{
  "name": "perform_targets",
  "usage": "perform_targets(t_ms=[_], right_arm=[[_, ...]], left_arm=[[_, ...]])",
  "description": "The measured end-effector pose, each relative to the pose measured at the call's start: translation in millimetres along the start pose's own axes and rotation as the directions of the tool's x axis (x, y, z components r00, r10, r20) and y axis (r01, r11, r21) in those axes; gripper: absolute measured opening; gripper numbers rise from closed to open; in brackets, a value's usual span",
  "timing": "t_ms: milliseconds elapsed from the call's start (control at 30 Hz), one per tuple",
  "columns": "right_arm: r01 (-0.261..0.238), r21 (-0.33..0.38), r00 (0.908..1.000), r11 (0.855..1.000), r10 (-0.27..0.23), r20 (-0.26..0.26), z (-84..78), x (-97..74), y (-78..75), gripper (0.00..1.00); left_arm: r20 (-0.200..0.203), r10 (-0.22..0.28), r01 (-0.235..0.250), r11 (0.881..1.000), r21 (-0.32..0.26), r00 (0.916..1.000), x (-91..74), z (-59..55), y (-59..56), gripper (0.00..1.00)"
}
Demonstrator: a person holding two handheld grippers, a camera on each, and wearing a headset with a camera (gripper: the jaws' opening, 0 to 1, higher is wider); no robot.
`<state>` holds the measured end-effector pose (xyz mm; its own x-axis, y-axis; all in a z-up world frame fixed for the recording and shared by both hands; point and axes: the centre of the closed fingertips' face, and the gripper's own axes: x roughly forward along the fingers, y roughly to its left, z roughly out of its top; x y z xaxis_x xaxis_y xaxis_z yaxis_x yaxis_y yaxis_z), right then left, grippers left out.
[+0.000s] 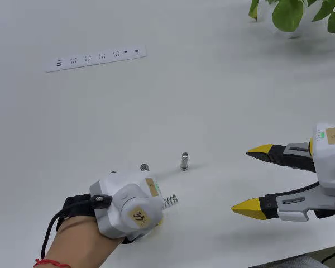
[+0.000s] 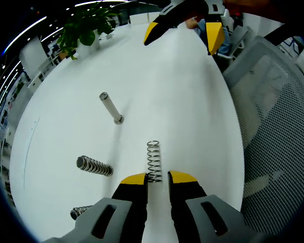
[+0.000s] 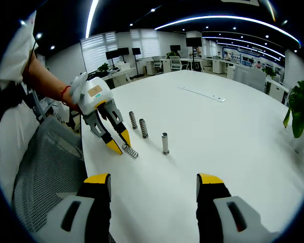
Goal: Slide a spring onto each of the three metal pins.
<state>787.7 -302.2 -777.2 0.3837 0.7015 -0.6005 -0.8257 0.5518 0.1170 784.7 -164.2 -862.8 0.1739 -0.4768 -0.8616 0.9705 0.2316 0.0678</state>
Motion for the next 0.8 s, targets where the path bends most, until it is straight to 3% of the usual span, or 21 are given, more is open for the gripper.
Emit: perform_targets(t_ms=[800], right_arm=[[0.003, -0.001, 1.0000, 1.000, -0.003, -0.005, 0.9, -0.7, 2.2, 0.69]], left_arm=[[0.003, 0.002, -0.002, 1.000, 0.002, 1.0000, -1.2, -0.3, 0.2, 0.11]])
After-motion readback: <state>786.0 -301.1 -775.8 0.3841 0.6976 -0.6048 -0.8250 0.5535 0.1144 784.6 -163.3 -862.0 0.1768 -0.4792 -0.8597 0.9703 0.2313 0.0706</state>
